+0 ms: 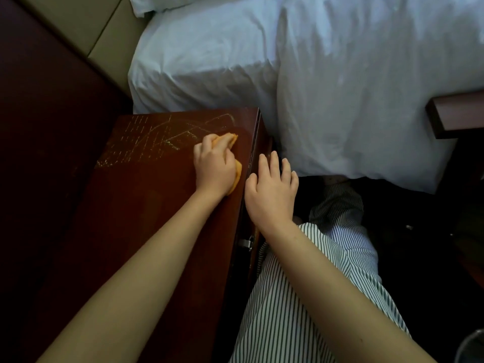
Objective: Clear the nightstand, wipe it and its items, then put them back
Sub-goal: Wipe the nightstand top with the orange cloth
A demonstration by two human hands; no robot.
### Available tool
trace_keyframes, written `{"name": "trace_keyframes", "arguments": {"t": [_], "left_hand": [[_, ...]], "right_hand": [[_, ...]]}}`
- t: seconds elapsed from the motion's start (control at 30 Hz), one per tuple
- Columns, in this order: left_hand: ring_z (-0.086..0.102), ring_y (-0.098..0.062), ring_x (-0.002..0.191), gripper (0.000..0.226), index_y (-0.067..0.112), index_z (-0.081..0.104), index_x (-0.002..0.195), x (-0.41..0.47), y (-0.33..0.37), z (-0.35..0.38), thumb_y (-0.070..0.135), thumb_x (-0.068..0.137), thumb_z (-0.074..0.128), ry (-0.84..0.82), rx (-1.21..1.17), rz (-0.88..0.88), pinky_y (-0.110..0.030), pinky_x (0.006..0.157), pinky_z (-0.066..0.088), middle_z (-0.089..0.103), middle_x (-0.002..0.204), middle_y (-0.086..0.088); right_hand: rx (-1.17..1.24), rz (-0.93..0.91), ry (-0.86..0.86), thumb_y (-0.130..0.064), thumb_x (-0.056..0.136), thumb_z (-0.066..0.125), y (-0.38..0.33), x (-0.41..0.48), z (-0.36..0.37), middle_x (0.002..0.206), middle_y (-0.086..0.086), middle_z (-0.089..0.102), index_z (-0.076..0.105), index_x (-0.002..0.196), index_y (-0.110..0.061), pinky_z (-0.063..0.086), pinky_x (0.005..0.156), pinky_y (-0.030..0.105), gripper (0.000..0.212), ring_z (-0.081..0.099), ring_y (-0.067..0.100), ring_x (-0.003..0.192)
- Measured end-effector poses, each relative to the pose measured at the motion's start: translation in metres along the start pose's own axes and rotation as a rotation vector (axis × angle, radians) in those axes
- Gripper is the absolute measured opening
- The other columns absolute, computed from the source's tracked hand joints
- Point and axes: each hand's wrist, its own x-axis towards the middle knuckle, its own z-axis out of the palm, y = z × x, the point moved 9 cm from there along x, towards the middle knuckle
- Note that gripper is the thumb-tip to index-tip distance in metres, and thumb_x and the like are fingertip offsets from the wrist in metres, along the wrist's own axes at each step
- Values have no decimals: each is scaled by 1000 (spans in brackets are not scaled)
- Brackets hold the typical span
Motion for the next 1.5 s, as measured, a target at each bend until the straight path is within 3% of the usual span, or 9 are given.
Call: {"name": "trace_keyframes", "arguments": {"t": [0.17, 0.43, 0.77, 0.93, 1.1, 1.5], "left_hand": [[36, -28, 121, 39, 23, 54, 129, 21, 17, 9, 16, 95, 39, 20, -9, -67, -34, 101, 32, 43, 136, -9], [37, -26, 119, 40, 26, 56, 127, -23, 10, 2, 11, 91, 46, -107, -37, 169, -31, 98, 31, 47, 132, -7], [39, -29, 118, 38, 23, 57, 127, 23, 22, 12, 16, 94, 41, 1, -22, -6, -33, 100, 31, 47, 132, -9], [39, -28, 116, 36, 25, 57, 126, 15, 25, 13, 15, 94, 45, -38, -45, 43, -33, 98, 35, 47, 132, -8], [37, -26, 116, 35, 24, 57, 127, -12, 24, 9, 15, 95, 46, -75, -69, 114, -21, 91, 29, 46, 134, -7], [38, -29, 118, 39, 26, 56, 127, 50, 44, 26, 15, 93, 41, -16, -52, 32, -31, 101, 31, 46, 133, -7]], "right_hand": [[58, -21, 21, -28, 100, 28, -5, -2, -1, 159, 1, 7, 17, 150, -19, -5, 115, 38, 52, -1, 21, 145], [118, -19, 36, -29, 99, 32, -7, 1, -2, 159, -2, 10, 20, 150, -22, -4, 115, 37, 52, 0, 18, 145], [151, -14, 39, -26, 98, 33, -11, 2, 1, 159, 1, 10, 19, 150, -17, -2, 115, 37, 54, 2, 20, 145], [212, -113, 110, -28, 93, 26, -23, -4, -7, 157, 1, 19, 26, 148, -17, 2, 115, 35, 56, 9, 18, 144], [248, -32, 57, -29, 98, 25, -12, 3, -5, 157, 0, 17, 24, 149, -17, 2, 114, 35, 52, 7, 18, 144], [200, 21, 31, -26, 99, 31, -5, 6, -2, 159, 5, 8, 17, 150, -16, -1, 115, 37, 54, 1, 21, 145]]}}
